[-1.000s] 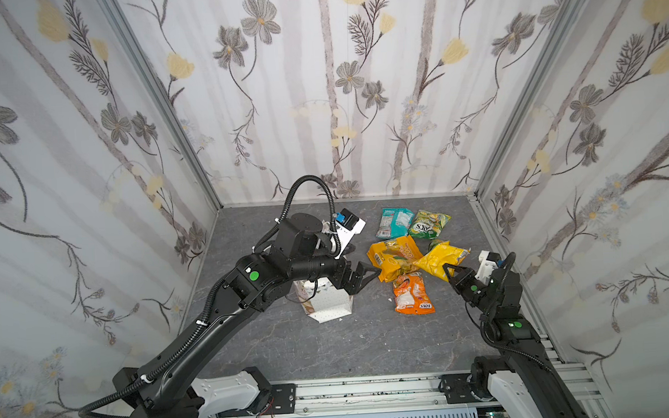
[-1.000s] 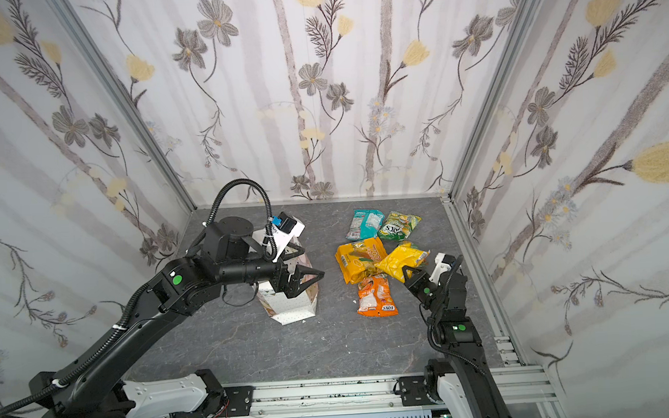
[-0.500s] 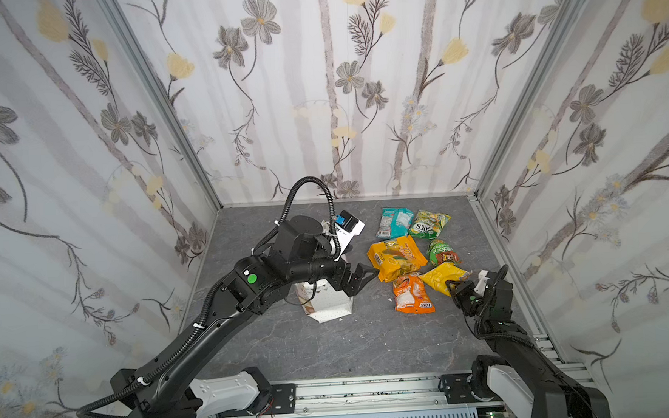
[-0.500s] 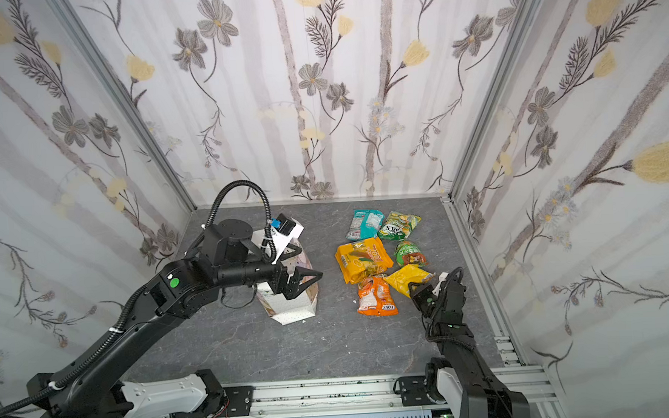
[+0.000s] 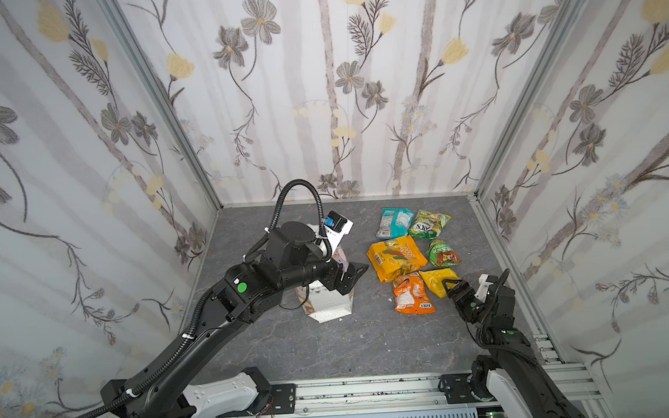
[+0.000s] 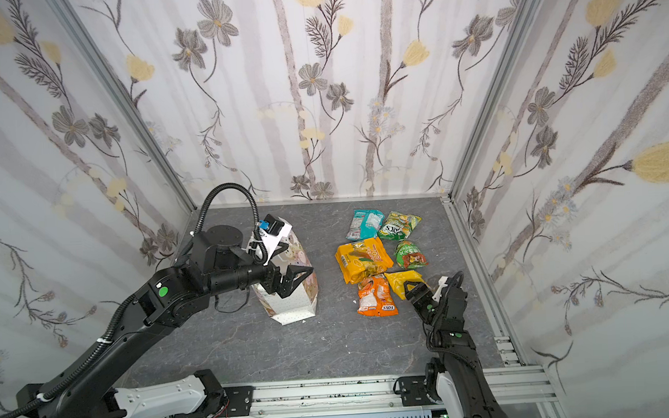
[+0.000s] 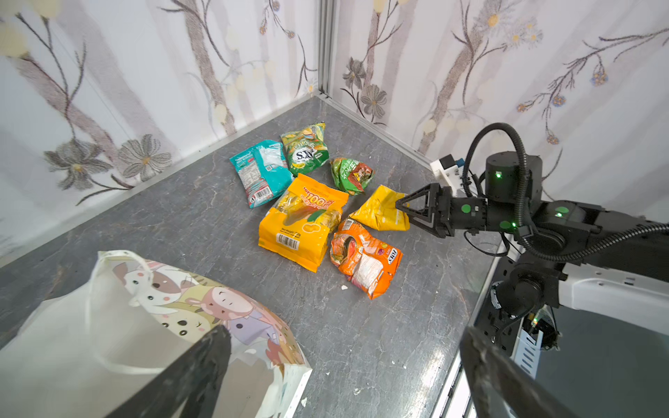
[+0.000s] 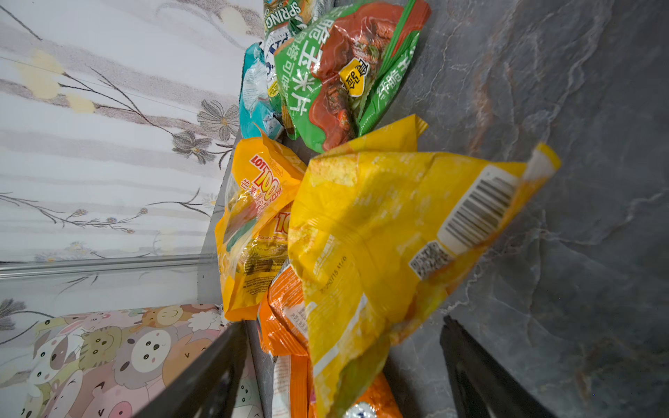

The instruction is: Take the snacks out of the paper bag

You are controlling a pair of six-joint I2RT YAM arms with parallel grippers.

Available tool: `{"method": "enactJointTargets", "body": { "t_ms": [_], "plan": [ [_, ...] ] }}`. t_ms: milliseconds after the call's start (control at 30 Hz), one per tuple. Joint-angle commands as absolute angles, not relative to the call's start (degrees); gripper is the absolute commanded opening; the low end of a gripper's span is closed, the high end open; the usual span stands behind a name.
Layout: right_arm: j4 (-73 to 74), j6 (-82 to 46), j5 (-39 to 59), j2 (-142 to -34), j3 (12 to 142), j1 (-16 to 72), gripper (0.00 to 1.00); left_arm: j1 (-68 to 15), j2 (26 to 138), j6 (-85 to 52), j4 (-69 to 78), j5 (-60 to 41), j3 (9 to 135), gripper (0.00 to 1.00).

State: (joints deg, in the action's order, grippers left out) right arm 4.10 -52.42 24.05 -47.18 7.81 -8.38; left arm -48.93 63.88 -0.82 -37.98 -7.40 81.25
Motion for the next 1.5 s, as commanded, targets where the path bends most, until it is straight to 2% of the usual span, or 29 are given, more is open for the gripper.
{"method": "enactJointTargets", "body": {
  "t_ms": [0,133,233,300,567,700,800,967,1033,1100,1167,1200,1267,1333,1400,1467],
  "plan": [
    [-2.4,-52.5,23.6,-39.6,8.4,-8.3,0.94,-48.9,62.8,-1.1,-38.7,0.8,81.6,1.0],
    [-8.5,-53.3,19.2,-30.9,13.1,-8.2,0.99,-48.3,59.8,-3.6,-38.9,11.9,80.6,1.0],
    [-7.3,-50.0,13.8,-32.2,17.1,-8.1,0.99,-45.4,57.8,-6.5,-39.0,23.8,79.6,1.0],
    [-4.1,-46.6,10.8,-35.9,19.2,-8.2,0.99,-41.2,56.5,-8.4,-38.2,27.8,78.1,1.0],
    [19.0,-33.4,-8.1,-52.0,20.8,-6.9,0.99,-18.4,55.0,-16.4,-32.1,28.2,68.4,1.0],
    [31.3,-24.0,-18.7,-60.8,19.1,-3.3,0.99,-8.2,52.8,-24.2,-26.2,30.5,58.2,1.0],
    [41.9,-16.7,-23.7,-66.4,16.7,-0.9,0.99,-3.7,49.6,-27.7,-17.6,33.2,47.1,1.0],
    [63.7,-6.0,-23.0,-79.0,13.9,2.7,0.99,-2.8,45.8,-22.6,3.7,36.6,27.0,1.0],
    [65.6,-3.1,-20.9,-84.4,16.3,3.9,0.99,-2.8,47.3,-16.3,13.1,34.0,20.6,1.0],
    [60.4,-1.8,-21.0,-84.2,18.3,5.6,1.0,-2.8,50.4,-10.5,21.2,29.6,16.9,1.0],
    [68.0,-1.5,-18.0,-84.3,14.6,5.2,1.0,-2.8,55.6,-6.0,34.2,24.7,12.2,1.0],
    [69.9,-2.0,-13.2,-84.2,12.7,3.6,1.0,-2.5,58.9,-5.4,39.9,23.3,10.8,1.0],
    [80.0,-1.5,-9.6,-87.3,9.9,2.5,1.0,-1.4,65.9,-5.3,47.1,20.2,10.5,1.0],
    [70.5,-1.0,-8.1,-85.2,12.8,2.5,1.0,-0.9,71.6,-4.4,52.7,14.8,11.9,1.0],
    [76.1,-0.9,-7.8,-86.8,11.3,2.4,1.0,-0.6,78.3,-3.7,55.5,11.4,14.7,1.0],
    [73.9,-1.3,-8.3,-86.0,11.7,2.3,1.0,-0.4,85.5,-3.3,57.7,9.6,17.4,1.0]
  ]
}}
